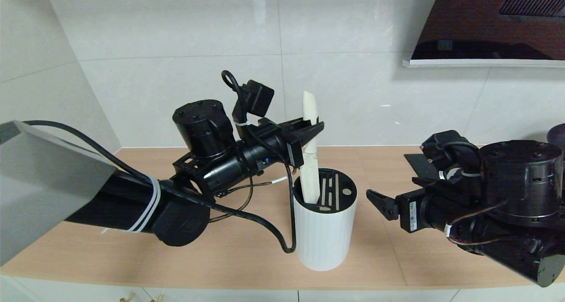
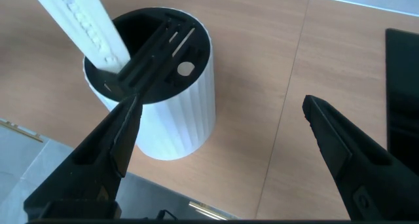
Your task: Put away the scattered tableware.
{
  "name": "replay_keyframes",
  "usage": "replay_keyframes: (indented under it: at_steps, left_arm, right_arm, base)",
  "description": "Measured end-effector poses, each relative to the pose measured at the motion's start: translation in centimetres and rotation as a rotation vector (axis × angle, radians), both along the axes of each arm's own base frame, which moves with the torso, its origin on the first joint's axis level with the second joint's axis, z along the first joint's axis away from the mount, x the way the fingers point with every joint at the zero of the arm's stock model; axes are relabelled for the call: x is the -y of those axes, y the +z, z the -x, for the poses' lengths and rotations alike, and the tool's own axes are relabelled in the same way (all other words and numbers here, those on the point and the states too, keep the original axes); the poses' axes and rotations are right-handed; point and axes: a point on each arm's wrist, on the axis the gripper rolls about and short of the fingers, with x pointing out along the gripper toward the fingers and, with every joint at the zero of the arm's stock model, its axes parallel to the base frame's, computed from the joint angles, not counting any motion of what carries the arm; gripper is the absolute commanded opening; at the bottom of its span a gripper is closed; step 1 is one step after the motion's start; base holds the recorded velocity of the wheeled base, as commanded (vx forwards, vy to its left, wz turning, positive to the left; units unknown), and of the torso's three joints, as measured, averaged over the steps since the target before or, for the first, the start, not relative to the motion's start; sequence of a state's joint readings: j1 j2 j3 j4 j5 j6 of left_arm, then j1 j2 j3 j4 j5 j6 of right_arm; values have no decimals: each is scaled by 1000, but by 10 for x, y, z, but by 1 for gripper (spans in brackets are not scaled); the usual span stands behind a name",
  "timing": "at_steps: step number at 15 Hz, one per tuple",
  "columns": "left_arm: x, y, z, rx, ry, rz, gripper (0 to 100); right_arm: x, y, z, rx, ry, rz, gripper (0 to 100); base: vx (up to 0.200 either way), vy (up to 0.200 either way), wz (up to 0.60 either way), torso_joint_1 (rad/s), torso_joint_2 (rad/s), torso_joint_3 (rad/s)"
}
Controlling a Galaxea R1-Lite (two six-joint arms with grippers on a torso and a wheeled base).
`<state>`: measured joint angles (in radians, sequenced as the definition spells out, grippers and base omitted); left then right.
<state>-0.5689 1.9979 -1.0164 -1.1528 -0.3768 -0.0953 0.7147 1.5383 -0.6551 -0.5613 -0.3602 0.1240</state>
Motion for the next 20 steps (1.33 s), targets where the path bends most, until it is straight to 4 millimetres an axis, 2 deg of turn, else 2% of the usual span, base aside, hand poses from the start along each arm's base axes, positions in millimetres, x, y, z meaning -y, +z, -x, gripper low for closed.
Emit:
replay_keyframes:
  at_steps: [9, 15, 16, 20]
  left_arm:
    - [16, -32, -6, -61, -11, -48, 0]
    - [20, -44, -9, -85, -15, -65, 0]
    - [20, -45, -10, -84, -3, -70, 100]
    - [22, -44, -10, -50, 54, -57, 100]
  right_arm:
    - [0, 0, 0, 0, 1, 1, 100]
    - [-2, 0, 1, 0, 8, 0, 100]
    - [-2, 0, 1, 0, 8, 1, 100]
    - [-2, 0, 2, 0, 10, 0, 100]
  base:
    - [0, 0, 0, 0, 0, 0]
    - [0, 0, 0, 0, 0, 0]
    - [0, 0, 0, 0, 0, 0]
    - [0, 0, 0, 0, 0, 0]
